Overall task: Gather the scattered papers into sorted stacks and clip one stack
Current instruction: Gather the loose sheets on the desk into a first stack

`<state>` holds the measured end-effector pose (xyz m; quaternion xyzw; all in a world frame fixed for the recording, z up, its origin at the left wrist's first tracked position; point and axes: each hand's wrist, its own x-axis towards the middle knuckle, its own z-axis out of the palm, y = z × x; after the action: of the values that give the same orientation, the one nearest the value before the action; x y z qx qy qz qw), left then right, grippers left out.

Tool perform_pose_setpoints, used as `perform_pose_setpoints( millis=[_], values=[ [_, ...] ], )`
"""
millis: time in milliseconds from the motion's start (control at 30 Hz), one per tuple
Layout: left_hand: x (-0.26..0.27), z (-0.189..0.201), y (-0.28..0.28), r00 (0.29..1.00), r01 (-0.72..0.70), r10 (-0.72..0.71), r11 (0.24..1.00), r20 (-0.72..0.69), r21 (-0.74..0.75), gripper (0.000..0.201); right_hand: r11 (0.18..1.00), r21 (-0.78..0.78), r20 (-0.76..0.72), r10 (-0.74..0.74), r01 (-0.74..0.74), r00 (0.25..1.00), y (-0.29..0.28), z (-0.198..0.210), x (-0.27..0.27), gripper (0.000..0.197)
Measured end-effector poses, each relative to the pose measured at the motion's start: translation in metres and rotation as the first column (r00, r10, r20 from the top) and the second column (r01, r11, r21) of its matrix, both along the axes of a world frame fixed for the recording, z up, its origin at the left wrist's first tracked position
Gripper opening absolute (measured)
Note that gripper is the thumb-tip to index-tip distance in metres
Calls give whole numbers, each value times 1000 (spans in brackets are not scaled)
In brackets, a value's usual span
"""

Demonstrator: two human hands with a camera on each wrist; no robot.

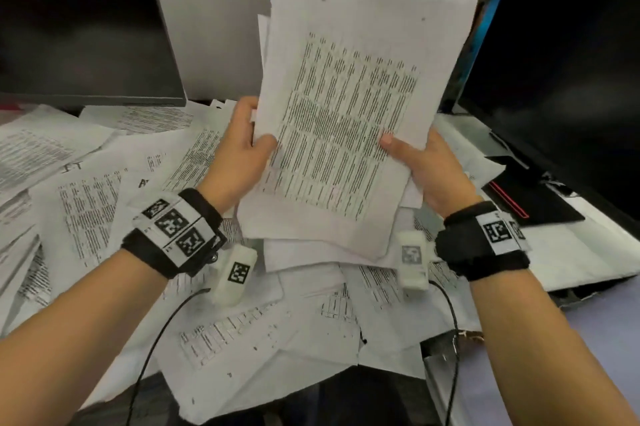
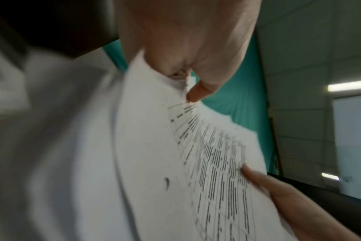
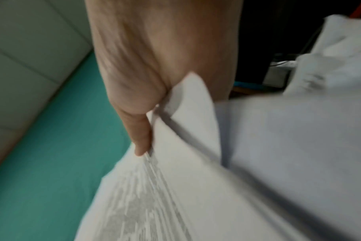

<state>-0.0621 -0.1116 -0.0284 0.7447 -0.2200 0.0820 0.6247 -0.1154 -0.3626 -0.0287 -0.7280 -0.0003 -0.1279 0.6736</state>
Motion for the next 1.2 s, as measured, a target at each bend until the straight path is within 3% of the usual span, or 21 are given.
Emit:
perform_pose_setpoints(
  millis=[133,200,267,333,400,467,533,600,667,733,800,833,900,933,967,1000,1067,1133,1200],
  values=[
    [0,33,-6,943,-59,88,993,320,-98,30,998,66,172,-32,21,985,12,36,5,38],
    [-3,45,-9,909,-67,122,986,399,-150,26,1000,23,199,15,-20,980,19,50,4,30],
    [-4,50,-11,914,-75,159,970,373,-231,30,997,-65,189,56,-44,980,24,55,2,29],
    [3,43,-8,958,-69,150,949,246,-308,44,997,-68,157,43,-33,987,23,48,2,37],
    [10,36,-6,994,-45,69,964,82,-261,66,1000,-29,144,2,3,990,23,36,4,39],
    [13,34,-14,1000,13,-9,991,27,-136,58,999,2,138,-44,44,989,28,29,8,35],
    [8,45,-29,996,0,10,994,92,-109,39,990,78,186,-130,117,974,40,34,14,29],
    [1,63,-41,974,-61,107,972,201,-226,15,970,179,289,-213,166,933,51,52,16,22],
    [-4,81,-39,949,-57,169,923,267,-380,14,957,246,379,-243,156,893,55,68,17,24],
    [0,82,-25,951,-3,124,919,283,-394,16,967,227,412,-203,115,888,52,67,16,25],
    [11,56,-6,992,16,7,981,124,-191,26,989,122,268,-110,79,957,44,39,15,29],
    [17,36,4,998,32,-34,999,-49,-34,48,997,51,113,-61,55,992,42,18,15,31],
    [25,-9,19,921,131,15,929,-390,346,94,999,-44,-219,-1,-9,976,38,-27,15,32],
    [25,-25,22,875,188,66,866,-479,463,102,999,-43,-315,-3,-11,949,39,-45,16,33],
    [26,-36,22,859,196,87,854,-504,482,102,1000,-20,-346,-20,14,938,41,-57,19,33],
    [25,-39,19,868,127,98,904,-487,409,97,999,19,-331,-36,45,943,44,-61,23,34],
    [23,-37,17,896,-78,127,988,-425,132,72,990,109,-246,-62,91,967,51,-56,28,34],
    [26,-39,25,890,-263,245,965,-385,5,62,976,206,-218,-22,68,976,50,-50,36,36],
    [30,-48,37,841,-327,312,944,-441,44,72,957,292,-288,85,3,954,46,-57,41,63]
  ],
)
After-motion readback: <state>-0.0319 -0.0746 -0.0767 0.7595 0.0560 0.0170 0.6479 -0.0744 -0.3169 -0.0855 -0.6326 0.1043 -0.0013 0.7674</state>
